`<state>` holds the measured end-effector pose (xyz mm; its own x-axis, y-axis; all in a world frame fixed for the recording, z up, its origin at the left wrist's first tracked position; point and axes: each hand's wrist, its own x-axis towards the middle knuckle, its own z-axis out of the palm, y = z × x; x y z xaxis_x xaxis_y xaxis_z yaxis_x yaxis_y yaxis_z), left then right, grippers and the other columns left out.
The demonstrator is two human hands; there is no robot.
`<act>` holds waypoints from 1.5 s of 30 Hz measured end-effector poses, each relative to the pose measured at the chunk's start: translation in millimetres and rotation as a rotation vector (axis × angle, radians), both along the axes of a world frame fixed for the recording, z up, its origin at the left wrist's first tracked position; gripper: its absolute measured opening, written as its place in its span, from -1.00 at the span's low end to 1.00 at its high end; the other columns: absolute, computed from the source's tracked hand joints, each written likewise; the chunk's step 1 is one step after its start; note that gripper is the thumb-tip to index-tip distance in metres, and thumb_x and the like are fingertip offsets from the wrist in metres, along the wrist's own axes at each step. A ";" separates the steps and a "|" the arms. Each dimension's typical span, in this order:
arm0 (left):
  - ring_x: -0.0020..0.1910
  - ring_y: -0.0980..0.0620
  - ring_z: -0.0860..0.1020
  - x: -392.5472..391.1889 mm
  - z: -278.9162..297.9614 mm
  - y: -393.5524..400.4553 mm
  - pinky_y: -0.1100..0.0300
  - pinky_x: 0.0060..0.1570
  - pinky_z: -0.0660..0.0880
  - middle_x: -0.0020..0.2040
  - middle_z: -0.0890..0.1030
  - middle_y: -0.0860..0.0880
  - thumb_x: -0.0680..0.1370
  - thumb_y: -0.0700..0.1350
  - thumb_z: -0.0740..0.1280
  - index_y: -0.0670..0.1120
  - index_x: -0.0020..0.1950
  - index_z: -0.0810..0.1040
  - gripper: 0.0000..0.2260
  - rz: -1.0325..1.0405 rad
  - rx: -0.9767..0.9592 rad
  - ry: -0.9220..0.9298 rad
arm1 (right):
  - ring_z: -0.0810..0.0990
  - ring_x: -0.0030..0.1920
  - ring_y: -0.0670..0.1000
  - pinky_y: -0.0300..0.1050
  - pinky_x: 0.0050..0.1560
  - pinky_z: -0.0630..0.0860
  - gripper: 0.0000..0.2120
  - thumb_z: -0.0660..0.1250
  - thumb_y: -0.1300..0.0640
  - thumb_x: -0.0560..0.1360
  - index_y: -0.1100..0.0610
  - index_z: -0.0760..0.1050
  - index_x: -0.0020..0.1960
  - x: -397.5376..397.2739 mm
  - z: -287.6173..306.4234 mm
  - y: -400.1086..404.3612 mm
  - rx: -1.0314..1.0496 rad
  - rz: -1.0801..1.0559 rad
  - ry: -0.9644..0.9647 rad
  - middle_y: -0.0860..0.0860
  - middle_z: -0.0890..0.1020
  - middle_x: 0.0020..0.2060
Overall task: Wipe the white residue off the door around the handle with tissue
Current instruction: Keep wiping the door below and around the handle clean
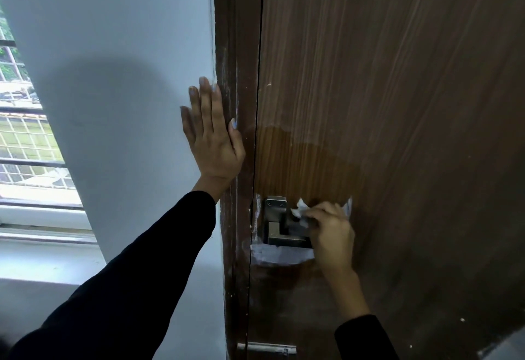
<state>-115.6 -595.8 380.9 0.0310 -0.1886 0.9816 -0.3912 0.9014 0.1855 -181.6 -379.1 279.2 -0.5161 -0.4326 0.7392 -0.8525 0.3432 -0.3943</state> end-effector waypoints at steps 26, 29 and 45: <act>0.51 -0.20 0.13 0.2 -0.1 0.9 -0.05 0.50 -0.04 0.50 0.24 -0.24 0.61 -0.05 0.01 -0.18 0.50 0.14 -0.52 0.008 0.004 -0.005 | 0.59 -0.07 0.15 -0.24 0.00 0.44 -0.69 0.45 0.54 0.23 0.30 0.63 -0.07 -37.0 -59.4 51.2 -0.015 -0.090 0.089 0.19 0.63 -0.08; 0.51 -0.20 0.13 0.2 0.2 1.1 -0.06 0.50 -0.04 0.50 0.25 -0.25 0.61 -0.04 0.00 -0.18 0.50 0.15 -0.52 0.013 0.007 -0.004 | 0.58 -0.14 0.10 -0.29 -0.07 0.39 -0.80 0.45 0.44 0.31 0.27 0.63 -0.09 -44.6 -52.3 47.7 -0.242 -0.232 0.014 0.15 0.65 -0.13; 0.50 -0.20 0.13 -1.8 -0.5 -0.9 -0.01 0.50 -0.08 0.48 0.26 -0.27 0.59 -0.07 0.06 -0.21 0.49 0.18 -0.52 0.016 -0.009 0.016 | 0.52 -0.05 0.00 -0.43 0.08 0.39 -0.77 0.39 0.44 0.31 0.29 0.61 -0.04 -32.6 -82.0 33.0 -0.321 -0.159 -0.118 0.18 0.56 -0.05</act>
<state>-117.5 -596.7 380.4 0.0495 -0.1795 0.9825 -0.4030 0.8965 0.1841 -214.2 -346.1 197.2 -0.6478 -0.0963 0.7557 -0.7408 0.3112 -0.5953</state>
